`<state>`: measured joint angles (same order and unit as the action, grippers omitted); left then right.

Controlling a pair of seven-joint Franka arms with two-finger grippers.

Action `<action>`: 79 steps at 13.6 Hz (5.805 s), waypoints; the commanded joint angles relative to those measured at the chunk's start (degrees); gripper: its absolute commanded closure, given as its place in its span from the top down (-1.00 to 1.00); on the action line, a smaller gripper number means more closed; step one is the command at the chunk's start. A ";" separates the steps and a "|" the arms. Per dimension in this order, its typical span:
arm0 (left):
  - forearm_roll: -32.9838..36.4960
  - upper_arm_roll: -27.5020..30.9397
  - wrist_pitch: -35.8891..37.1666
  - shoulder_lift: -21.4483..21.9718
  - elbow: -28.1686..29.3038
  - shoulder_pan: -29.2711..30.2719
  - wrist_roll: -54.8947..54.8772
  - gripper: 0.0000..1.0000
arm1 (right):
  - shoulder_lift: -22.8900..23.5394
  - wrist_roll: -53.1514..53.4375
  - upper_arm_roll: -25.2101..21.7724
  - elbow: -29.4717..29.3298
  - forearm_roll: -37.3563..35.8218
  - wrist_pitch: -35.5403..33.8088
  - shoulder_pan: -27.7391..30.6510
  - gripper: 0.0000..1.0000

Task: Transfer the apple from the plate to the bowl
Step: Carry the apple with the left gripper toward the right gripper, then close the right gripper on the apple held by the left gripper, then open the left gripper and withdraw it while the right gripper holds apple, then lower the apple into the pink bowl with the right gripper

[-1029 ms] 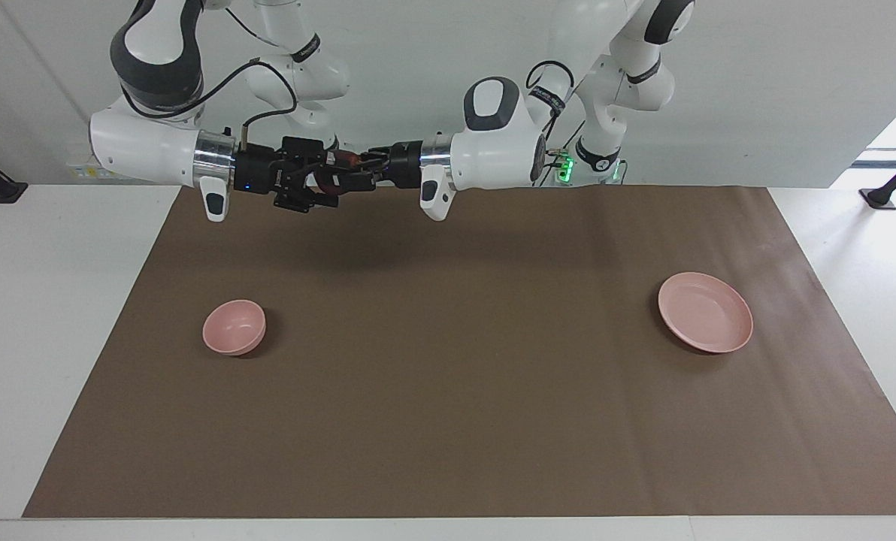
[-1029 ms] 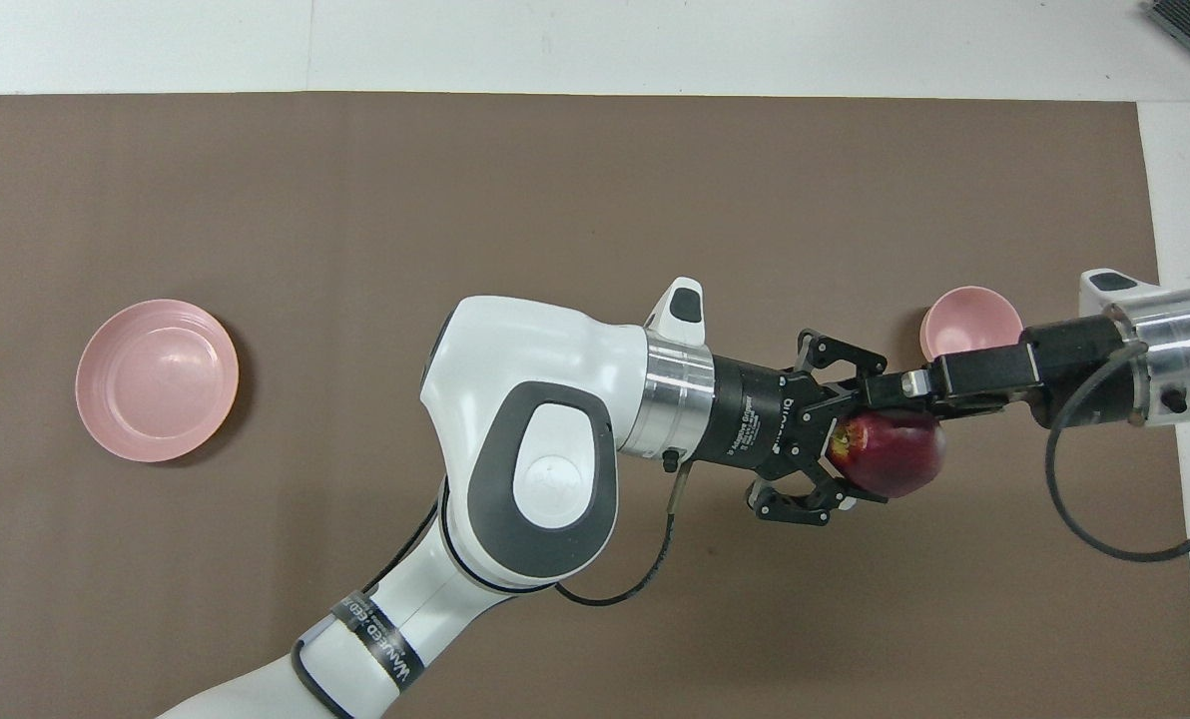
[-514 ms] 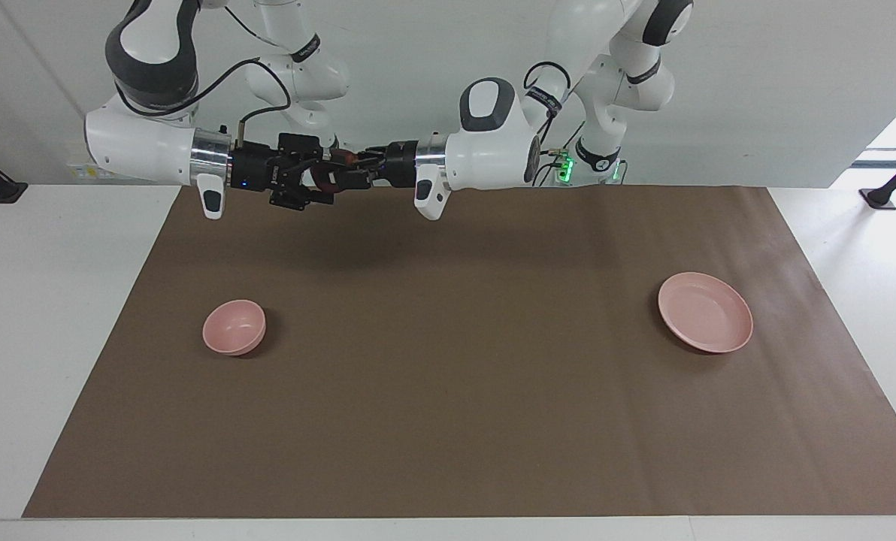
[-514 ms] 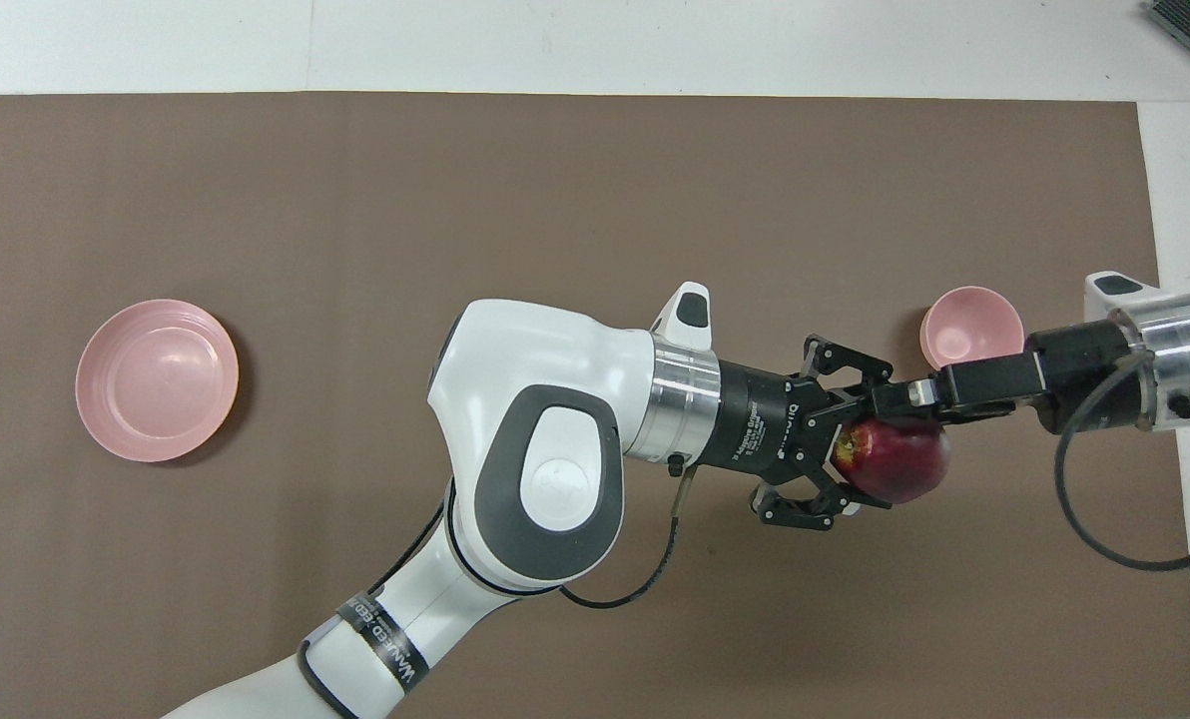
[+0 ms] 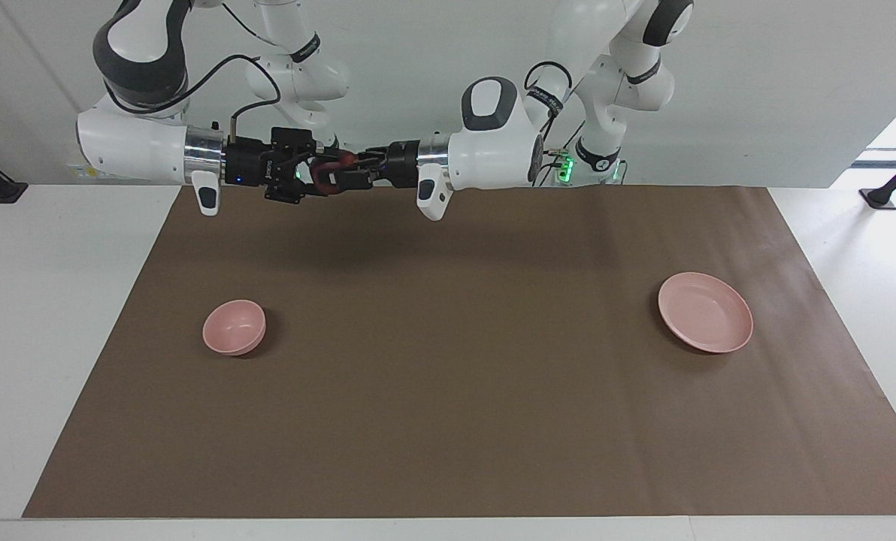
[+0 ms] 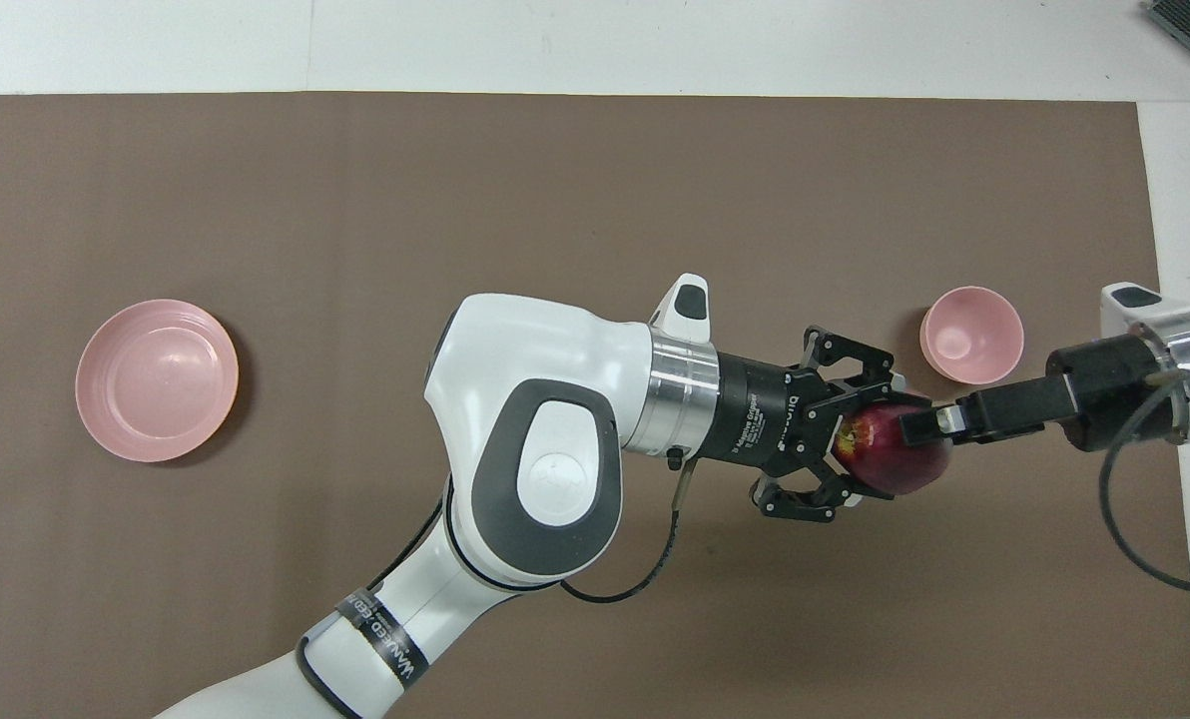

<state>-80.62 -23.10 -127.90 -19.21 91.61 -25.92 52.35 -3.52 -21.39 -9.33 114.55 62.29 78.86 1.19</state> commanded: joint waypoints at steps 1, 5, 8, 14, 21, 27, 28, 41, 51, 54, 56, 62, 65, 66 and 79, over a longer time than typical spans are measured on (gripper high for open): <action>-1.30 0.07 -0.69 -0.92 -1.52 -0.36 -1.02 -1.00 | -0.43 -0.41 0.01 -0.29 -0.67 -1.87 1.10 1.00; -1.39 0.07 -0.69 -0.92 -1.52 -0.36 -1.02 -1.00 | -1.05 -1.29 0.01 0.94 -1.11 -1.69 0.48 1.00; -1.39 -0.02 -0.60 -0.92 -1.52 -0.36 -1.02 -1.00 | -1.13 -1.38 0.01 1.21 -1.73 -1.52 0.22 1.00; -1.65 -0.11 0.46 -0.92 -1.52 -0.36 -1.11 -1.00 | -0.52 2.57 0.72 0.33 -3.05 -0.91 -1.36 -1.00; -1.30 -0.37 -0.77 -0.65 -1.44 -0.71 -1.19 -0.23 | -0.08 3.37 0.72 -0.55 -3.05 -0.73 -1.36 -1.00; -0.68 0.15 0.36 -0.04 -0.65 0.16 -0.93 1.00 | 0.10 3.28 0.63 -0.90 -3.57 -0.73 -1.36 -1.00; 0.19 0.24 0.80 0.05 -0.47 0.77 -0.41 1.00 | 0.44 3.19 0.63 -1.43 -3.92 -0.73 -1.28 -1.00; 33.04 0.42 25.41 0.67 0.67 18.87 -0.58 1.00 | 7.29 -3.73 0.63 -10.74 -29.29 8.48 -1.18 -1.00; 62.21 0.33 27.70 0.23 0.15 25.65 -6.63 1.00 | 12.13 -6.65 1.16 -10.40 -65.58 31.06 -6.55 -1.00; 69.24 0.77 27.70 0.49 0.15 28.02 -15.82 1.00 | 15.64 -6.83 1.16 -10.13 -74.65 37.57 -6.46 -1.00; 73.93 0.77 27.44 1.02 -0.20 30.12 -24.45 1.00 | 17.49 -6.39 1.15 -10.13 -79.40 40.13 -6.64 -1.00; 82.90 0.95 27.17 3.39 -0.21 39.00 -55.45 1.00 | 19.60 -2.53 1.16 -8.73 -84.17 42.07 -7.60 -1.00; 83.16 1.21 27.61 6.02 -0.38 39.80 -56.30 1.00 | 19.70 -0.59 1.07 -8.11 -84.17 41.99 -8.48 -1.00; 83.17 2.00 28.49 6.90 -0.47 40.24 -56.39 1.00 | 19.96 -0.24 1.15 -8.11 -84.17 42.07 -8.57 -1.00; 83.25 6.03 31.22 10.86 -2.75 37.53 -50.85 1.00 | 22.33 1.17 1.07 -5.83 -84.35 47.08 -7.69 -1.00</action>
<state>1.53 -19.66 -97.83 -9.85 89.97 13.70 1.14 19.19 -22.18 -8.66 107.17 -20.25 123.22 -7.20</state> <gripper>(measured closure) 0.000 0.150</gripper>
